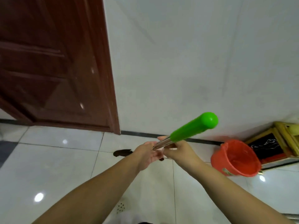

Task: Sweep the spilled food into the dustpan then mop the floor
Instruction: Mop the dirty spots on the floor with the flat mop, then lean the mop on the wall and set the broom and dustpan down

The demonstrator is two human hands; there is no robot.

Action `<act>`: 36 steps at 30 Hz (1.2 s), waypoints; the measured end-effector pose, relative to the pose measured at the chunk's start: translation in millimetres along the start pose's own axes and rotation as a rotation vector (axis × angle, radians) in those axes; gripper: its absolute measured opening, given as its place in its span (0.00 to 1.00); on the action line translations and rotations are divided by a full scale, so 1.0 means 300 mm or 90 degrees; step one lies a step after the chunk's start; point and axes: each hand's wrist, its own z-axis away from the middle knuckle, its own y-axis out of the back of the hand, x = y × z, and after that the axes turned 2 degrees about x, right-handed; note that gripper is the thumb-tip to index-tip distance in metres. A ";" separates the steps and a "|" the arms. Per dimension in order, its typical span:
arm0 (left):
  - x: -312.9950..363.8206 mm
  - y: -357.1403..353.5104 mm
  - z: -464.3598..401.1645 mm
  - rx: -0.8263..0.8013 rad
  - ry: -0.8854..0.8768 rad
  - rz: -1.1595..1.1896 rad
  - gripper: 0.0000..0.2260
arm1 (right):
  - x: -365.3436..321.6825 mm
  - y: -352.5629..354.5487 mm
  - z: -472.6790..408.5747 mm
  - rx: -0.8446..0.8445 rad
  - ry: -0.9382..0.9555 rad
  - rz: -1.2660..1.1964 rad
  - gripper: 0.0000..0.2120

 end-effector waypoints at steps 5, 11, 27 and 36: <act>0.155 0.129 0.018 -0.026 -0.032 -0.072 0.13 | -0.085 -0.121 -0.135 0.058 0.080 0.087 0.13; 0.265 0.173 -0.055 0.056 -0.297 -0.465 0.07 | -0.156 -0.167 -0.267 0.092 0.114 0.091 0.11; 0.619 0.037 -0.337 0.067 -0.409 -0.520 0.04 | -0.362 0.048 -0.771 0.091 0.212 0.167 0.12; 0.777 -0.060 -0.545 0.189 -0.324 -0.515 0.10 | -0.393 0.110 -1.079 0.029 0.146 0.158 0.07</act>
